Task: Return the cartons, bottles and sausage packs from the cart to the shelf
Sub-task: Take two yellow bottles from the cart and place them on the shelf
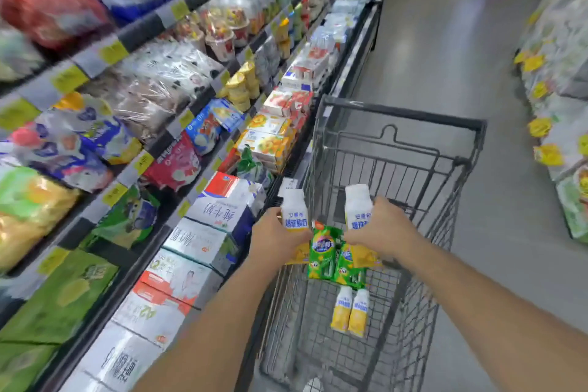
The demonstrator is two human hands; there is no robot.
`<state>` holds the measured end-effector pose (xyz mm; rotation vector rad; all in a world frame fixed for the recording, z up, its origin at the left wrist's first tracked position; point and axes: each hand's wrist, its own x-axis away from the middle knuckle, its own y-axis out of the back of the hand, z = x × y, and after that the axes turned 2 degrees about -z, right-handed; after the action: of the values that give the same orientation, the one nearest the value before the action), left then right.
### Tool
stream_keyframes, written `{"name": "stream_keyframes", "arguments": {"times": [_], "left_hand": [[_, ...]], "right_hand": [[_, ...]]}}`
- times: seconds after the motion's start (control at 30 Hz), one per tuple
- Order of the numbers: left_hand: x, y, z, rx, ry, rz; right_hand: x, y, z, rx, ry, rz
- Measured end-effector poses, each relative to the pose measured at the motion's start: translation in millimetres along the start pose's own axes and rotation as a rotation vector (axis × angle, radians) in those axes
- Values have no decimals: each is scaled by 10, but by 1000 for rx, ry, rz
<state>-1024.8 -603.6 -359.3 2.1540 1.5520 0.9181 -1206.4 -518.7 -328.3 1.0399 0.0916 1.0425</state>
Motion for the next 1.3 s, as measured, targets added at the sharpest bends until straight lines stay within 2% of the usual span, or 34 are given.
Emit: {"name": "stream_keyframes", "arguments": {"times": [0.23,0.43,0.77,1.13,1.3], "left_hand": [[909,1044,-197,7,-61,-267],[2079,1941,113,41,47,-524],[4064,3204,1367,85,243,-993],[6635,4271,3088,155,388,-1232],[7555,4595,3603,130,471,-1300]], "right_hand": [[696,400,713,115,405,49],[1639,125,1426,199,717,193],[3762,-969,2364,172,1169,412],[6584,-2676,2945,166,1396,631],[7480,-3280,3141,192,1471,702]]}}
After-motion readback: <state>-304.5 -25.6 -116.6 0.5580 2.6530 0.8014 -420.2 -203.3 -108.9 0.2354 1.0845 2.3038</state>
